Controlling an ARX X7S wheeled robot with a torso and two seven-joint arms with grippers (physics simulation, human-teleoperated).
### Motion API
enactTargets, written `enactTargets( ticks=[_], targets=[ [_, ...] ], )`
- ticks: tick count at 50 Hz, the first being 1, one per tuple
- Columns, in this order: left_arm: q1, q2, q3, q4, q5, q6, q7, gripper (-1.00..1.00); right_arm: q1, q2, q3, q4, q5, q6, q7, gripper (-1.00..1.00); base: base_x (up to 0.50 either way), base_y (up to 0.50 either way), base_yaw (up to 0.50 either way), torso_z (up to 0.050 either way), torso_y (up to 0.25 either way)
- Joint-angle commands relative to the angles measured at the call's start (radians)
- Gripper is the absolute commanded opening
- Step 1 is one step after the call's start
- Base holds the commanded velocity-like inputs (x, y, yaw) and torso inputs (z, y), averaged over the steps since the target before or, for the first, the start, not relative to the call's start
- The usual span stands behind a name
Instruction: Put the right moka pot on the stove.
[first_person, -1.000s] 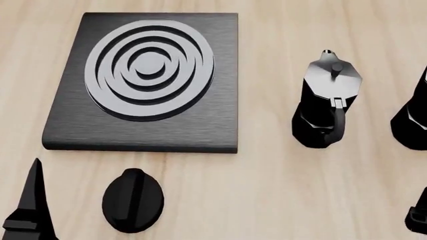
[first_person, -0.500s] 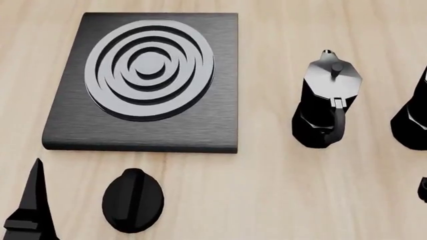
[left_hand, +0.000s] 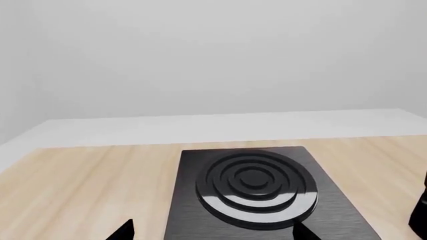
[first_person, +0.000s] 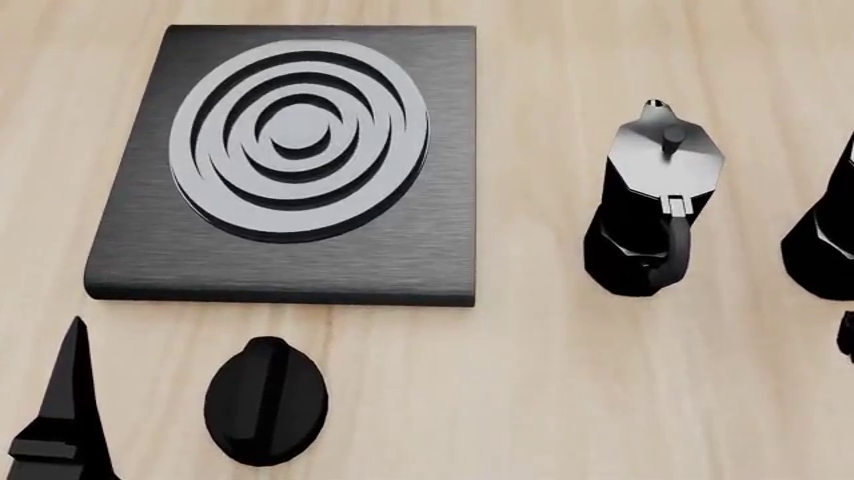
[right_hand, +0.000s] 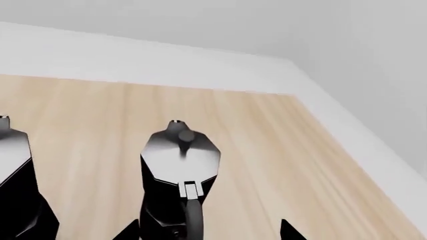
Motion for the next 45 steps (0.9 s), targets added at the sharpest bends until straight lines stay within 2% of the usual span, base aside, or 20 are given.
enactTargets(
  ticks=[1, 7, 15, 22, 31, 45],
  targets=[
    [-0.001, -0.003, 0.002, 0.001, -0.002, 0.003, -0.005, 1.00, 0.074, -0.010, -0.062, 0.055, -0.002, 0.049, 0.001, 1.00, 0.00, 0.00, 0.00, 0.000, 0.000],
    [0.002, -0.004, 0.005, -0.002, 0.002, 0.010, -0.004, 1.00, 0.134, -0.011, -0.095, 0.069, 0.004, 0.098, 0.010, 1.00, 0.00, 0.00, 0.00, 0.000, 0.000],
    [0.000, -0.006, 0.005, -0.003, 0.001, 0.013, -0.006, 1.00, 0.134, -0.021, -0.114, 0.082, -0.006, 0.094, 0.005, 1.00, 0.00, 0.00, 0.00, 0.000, 0.000],
    [0.001, -0.008, 0.005, -0.002, 0.002, 0.015, -0.012, 1.00, 0.218, -0.027, -0.148, 0.128, -0.004, 0.139, -0.002, 1.00, 0.00, 0.00, 0.00, 0.000, 0.000],
    [0.000, -0.011, 0.010, -0.004, 0.002, 0.016, -0.013, 1.00, 0.179, -0.043, -0.149, 0.161, -0.026, 0.091, -0.015, 1.00, 0.00, 0.00, 0.00, 0.000, 0.000],
    [0.000, -0.014, 0.012, -0.002, 0.000, 0.020, -0.019, 1.00, 0.260, -0.059, -0.202, 0.250, -0.058, 0.095, -0.049, 1.00, 0.00, 0.00, 0.00, 0.000, 0.000]
  ],
)
